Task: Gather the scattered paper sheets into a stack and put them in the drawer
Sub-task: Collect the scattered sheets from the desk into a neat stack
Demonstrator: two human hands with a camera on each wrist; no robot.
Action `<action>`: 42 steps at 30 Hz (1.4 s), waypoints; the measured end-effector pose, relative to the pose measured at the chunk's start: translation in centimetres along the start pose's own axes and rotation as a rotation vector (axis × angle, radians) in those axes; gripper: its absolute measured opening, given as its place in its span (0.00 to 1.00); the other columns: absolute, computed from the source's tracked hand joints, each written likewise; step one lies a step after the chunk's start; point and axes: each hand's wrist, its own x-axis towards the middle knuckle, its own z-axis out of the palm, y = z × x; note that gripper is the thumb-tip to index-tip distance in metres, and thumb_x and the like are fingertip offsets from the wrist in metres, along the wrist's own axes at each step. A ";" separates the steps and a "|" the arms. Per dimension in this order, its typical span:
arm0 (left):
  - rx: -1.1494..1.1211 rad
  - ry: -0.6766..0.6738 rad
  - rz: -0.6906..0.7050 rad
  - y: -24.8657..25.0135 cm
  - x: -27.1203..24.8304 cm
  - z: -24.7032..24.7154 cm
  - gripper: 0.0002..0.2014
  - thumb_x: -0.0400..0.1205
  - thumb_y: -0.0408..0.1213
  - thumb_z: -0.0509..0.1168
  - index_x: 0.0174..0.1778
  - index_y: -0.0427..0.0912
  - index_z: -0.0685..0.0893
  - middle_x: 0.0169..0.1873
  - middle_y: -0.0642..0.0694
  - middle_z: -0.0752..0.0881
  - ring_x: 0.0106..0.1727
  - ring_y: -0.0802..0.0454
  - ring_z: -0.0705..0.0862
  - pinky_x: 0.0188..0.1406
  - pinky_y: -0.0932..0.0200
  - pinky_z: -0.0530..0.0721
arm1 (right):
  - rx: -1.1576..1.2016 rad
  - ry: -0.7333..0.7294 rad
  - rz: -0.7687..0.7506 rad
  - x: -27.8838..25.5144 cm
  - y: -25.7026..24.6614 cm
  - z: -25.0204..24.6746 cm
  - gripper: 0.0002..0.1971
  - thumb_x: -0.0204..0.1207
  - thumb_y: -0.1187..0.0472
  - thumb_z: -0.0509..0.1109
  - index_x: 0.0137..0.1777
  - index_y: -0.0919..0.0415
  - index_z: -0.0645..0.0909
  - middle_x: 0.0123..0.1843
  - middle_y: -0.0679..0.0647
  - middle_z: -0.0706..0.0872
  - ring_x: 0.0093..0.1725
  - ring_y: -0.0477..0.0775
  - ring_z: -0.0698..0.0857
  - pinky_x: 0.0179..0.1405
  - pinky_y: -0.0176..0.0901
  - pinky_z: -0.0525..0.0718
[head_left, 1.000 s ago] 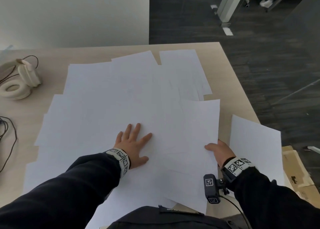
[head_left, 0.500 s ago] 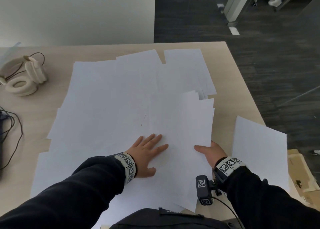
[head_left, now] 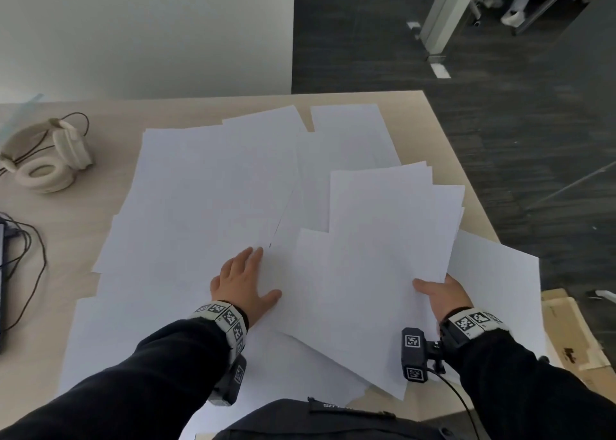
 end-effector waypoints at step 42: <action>-1.049 -0.278 -0.473 3.3 3.3 1.4 0.06 0.83 0.31 0.67 0.55 0.37 0.82 0.44 0.36 0.89 0.41 0.37 0.88 0.41 0.44 0.90 | 0.095 -0.103 0.123 -2.6 2.3 0.2 0.10 0.80 0.65 0.70 0.60 0.64 0.81 0.51 0.60 0.88 0.48 0.62 0.87 0.47 0.53 0.86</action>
